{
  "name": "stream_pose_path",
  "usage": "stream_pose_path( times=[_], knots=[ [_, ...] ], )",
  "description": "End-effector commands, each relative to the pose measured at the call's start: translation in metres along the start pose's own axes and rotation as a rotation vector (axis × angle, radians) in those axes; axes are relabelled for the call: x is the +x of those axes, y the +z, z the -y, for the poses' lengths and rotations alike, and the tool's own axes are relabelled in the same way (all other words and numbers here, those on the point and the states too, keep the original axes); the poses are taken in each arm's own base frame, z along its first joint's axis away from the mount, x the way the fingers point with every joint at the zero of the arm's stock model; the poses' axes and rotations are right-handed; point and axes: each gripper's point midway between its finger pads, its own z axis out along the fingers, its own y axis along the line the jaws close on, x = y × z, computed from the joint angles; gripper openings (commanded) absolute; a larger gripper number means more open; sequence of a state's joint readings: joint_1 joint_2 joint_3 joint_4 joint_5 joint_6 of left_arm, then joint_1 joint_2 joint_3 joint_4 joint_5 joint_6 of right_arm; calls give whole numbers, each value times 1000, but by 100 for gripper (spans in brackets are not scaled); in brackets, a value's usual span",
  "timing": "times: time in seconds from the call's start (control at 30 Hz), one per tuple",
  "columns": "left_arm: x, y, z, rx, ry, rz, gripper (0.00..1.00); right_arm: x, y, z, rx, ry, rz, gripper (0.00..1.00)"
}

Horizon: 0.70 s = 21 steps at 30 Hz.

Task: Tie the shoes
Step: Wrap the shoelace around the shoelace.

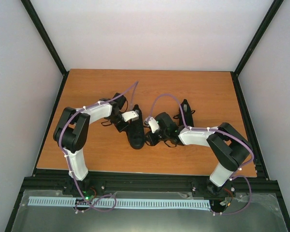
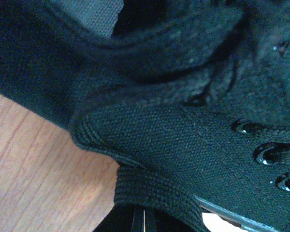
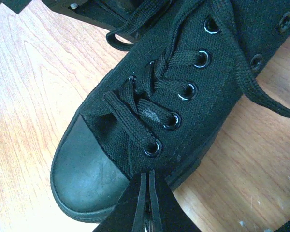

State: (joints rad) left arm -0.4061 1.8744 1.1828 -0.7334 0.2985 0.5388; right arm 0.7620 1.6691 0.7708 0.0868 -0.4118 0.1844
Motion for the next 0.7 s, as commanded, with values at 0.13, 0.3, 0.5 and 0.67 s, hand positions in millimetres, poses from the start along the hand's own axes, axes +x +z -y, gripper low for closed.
stream_pose_path(
  times=[0.13,0.3,0.5,0.67],
  knots=[
    [-9,-49,-14,-135,29,45,1,-2,-24,0,65,-26,22,3],
    [-23,-129,-31,-214,-16,163,1,2,-55,-9,66,-22,5,3],
    [-40,-171,-10,-194,20,269,1,18,-69,-28,50,-144,-113,41],
    [-46,-187,-6,-200,14,310,1,-59,-91,-50,48,-314,166,70]
  ],
)
